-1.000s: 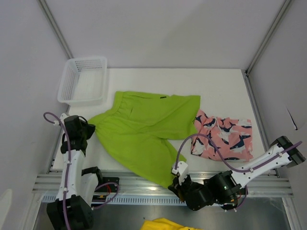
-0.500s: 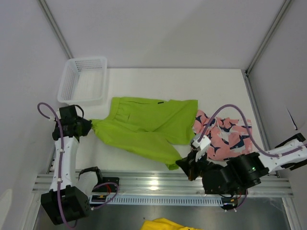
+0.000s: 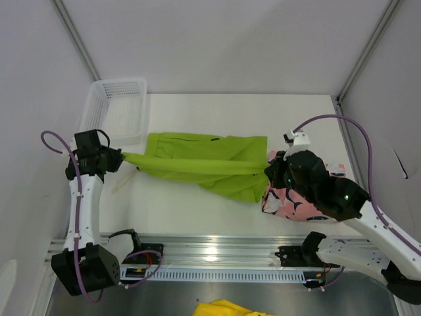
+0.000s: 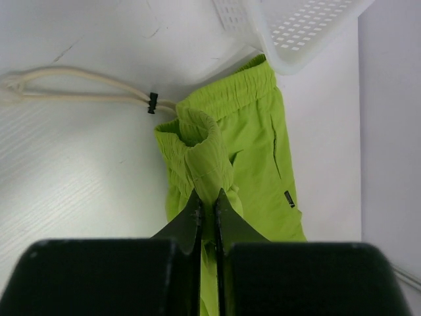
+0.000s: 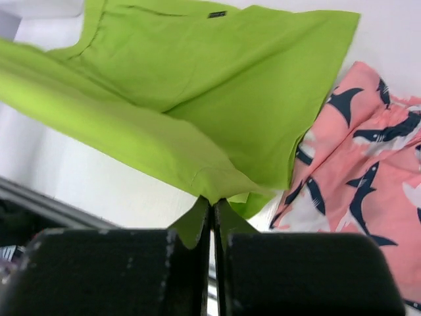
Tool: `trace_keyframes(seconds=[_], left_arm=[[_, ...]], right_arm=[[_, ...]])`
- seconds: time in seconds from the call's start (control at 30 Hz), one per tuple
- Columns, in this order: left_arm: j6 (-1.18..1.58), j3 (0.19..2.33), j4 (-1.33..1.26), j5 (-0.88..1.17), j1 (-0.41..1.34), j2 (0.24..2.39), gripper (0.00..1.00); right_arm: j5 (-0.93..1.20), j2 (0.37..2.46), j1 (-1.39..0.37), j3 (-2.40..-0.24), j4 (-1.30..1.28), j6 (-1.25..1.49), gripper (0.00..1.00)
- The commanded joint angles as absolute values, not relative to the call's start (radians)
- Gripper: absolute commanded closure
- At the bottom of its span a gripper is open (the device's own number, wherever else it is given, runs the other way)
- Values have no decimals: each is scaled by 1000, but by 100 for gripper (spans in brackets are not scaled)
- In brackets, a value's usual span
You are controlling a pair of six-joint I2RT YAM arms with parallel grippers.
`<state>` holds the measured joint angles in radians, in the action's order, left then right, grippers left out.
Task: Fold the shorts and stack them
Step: Fold the shorts
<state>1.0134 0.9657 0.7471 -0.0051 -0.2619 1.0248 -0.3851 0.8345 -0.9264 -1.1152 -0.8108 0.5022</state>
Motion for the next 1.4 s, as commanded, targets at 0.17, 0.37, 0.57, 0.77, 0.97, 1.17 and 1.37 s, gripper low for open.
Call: trace_keyframes(seconds=[0.17,0.37,0.57,0.77,0.97,1.17,1.37], left_arm=[[1088,1055,681,21,-262,1103,100],[1089,1106,680,5,-255,1199,100],[1111,1130,637,6,-210,1294,100],[1146,1181,635,-51,-146,1357,100],[1173,1221,617,-51,-129,1396,100],[1189,1296,617,-72,-104,1471,100],[1224,1362,585,-48,-72,1586,100]], right_arm=[[112,974,-531,-1164,-701,380,100],[167,1068,-463,-1169,-637,380,100],[206,1161,-390,-1174,-598,399,100],[230,1203,-313,-1154,-560,413,100],[268,1258,-233,-1169,-526,413,100],[293,1344,-189,-1195,-485,410,100],[333,1454,-137,-1233,-436,423,100]])
